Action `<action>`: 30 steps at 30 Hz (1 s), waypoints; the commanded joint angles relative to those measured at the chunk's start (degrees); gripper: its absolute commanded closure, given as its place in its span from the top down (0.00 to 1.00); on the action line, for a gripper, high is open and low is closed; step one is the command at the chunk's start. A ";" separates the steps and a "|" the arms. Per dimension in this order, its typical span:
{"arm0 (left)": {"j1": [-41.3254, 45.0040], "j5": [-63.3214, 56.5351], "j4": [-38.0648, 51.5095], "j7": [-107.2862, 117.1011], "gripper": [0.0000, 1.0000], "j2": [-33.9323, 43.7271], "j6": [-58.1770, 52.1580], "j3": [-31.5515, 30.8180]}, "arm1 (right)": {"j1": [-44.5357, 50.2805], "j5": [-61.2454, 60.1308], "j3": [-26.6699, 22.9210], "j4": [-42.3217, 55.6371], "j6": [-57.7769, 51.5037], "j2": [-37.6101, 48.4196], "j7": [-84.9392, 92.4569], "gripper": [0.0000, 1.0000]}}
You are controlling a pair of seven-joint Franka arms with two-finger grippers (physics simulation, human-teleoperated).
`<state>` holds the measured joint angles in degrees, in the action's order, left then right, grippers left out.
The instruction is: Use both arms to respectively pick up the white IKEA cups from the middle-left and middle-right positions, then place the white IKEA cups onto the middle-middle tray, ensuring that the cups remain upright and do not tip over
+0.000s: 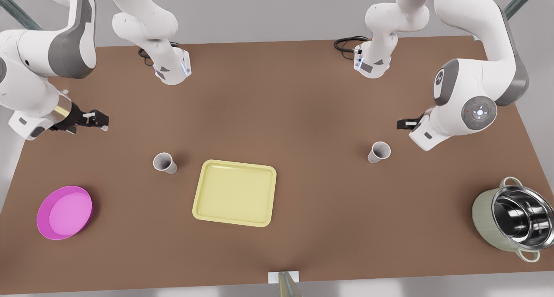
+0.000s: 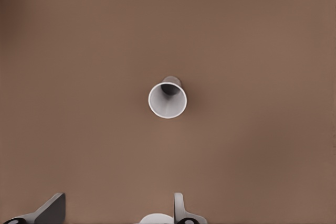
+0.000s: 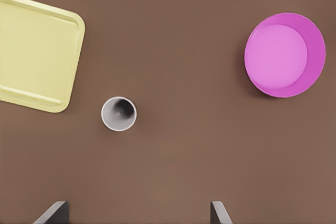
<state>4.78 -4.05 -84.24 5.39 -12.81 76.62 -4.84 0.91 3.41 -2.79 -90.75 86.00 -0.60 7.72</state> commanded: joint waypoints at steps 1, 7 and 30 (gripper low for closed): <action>-0.04 0.09 -0.05 -4.51 1.00 -0.02 1.86 0.01 | -0.29 -0.25 -0.20 -0.04 1.63 -0.11 3.09 1.00; -1.62 3.08 -17.27 -4.60 1.00 -2.22 23.65 2.91 | -0.20 0.01 -0.11 -0.30 8.30 -9.15 3.18 1.00; -2.59 7.65 -34.24 -4.08 0.65 -8.45 48.62 3.61 | 1.46 -6.05 0.24 -17.09 36.96 -17.77 2.65 1.00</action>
<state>2.23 1.70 -118.49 1.86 -21.22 122.76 -1.23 2.37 -2.20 -2.54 -107.50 118.99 -18.44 9.80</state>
